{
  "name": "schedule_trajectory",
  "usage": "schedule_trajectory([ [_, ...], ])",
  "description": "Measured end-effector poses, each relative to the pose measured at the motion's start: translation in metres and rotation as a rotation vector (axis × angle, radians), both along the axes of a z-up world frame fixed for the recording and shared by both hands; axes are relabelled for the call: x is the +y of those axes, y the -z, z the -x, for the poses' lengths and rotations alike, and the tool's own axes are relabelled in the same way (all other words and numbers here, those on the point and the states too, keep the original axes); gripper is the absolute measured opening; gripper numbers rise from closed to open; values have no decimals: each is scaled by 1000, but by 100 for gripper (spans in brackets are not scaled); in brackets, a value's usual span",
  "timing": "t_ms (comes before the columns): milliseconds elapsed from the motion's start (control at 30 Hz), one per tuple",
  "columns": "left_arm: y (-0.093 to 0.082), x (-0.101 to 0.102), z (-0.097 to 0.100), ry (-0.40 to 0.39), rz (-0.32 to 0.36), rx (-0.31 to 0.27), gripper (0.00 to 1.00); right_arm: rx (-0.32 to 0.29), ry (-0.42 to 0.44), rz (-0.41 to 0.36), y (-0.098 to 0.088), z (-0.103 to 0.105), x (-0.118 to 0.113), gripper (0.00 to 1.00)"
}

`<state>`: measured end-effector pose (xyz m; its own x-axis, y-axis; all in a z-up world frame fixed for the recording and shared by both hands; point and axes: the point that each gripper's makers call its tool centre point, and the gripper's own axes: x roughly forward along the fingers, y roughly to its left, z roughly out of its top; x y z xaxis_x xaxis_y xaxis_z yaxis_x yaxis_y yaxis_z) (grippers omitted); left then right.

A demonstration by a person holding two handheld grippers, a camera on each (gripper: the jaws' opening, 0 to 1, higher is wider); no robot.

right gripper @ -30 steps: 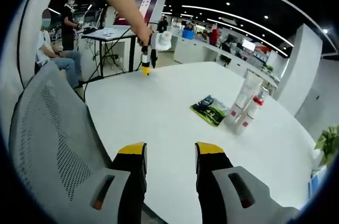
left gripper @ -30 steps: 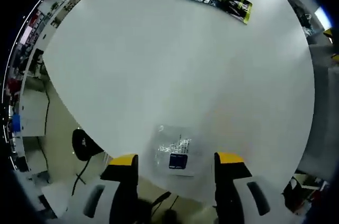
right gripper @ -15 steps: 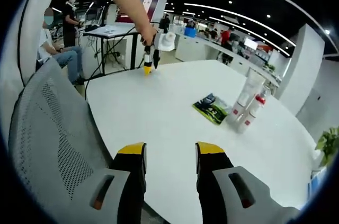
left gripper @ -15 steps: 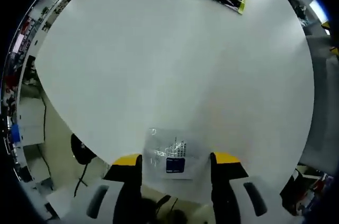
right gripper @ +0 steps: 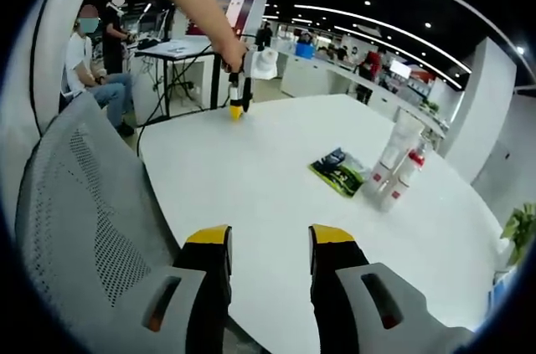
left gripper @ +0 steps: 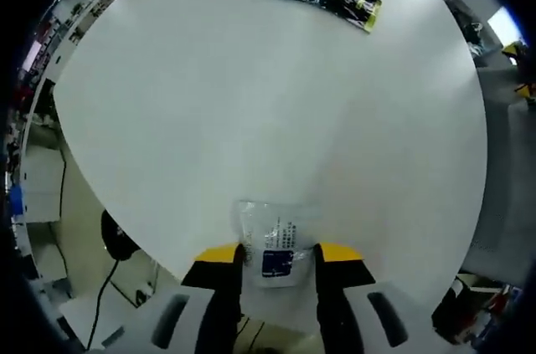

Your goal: Arrange the skincare products in the storage area until every visible bottle or jar stands upright without overlapping.

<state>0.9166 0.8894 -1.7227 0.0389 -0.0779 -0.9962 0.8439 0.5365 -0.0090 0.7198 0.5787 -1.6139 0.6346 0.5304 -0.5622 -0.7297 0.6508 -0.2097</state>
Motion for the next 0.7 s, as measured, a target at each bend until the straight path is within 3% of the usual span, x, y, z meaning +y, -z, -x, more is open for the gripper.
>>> schedule_trajectory([
  [367,-3,-18,21,-12,47,-42,34,5,-6,-9,0,1,2,34],
  [700,-33,-83,42,-14,232,-169,34,41,0,-67,-2,2,5,30],
])
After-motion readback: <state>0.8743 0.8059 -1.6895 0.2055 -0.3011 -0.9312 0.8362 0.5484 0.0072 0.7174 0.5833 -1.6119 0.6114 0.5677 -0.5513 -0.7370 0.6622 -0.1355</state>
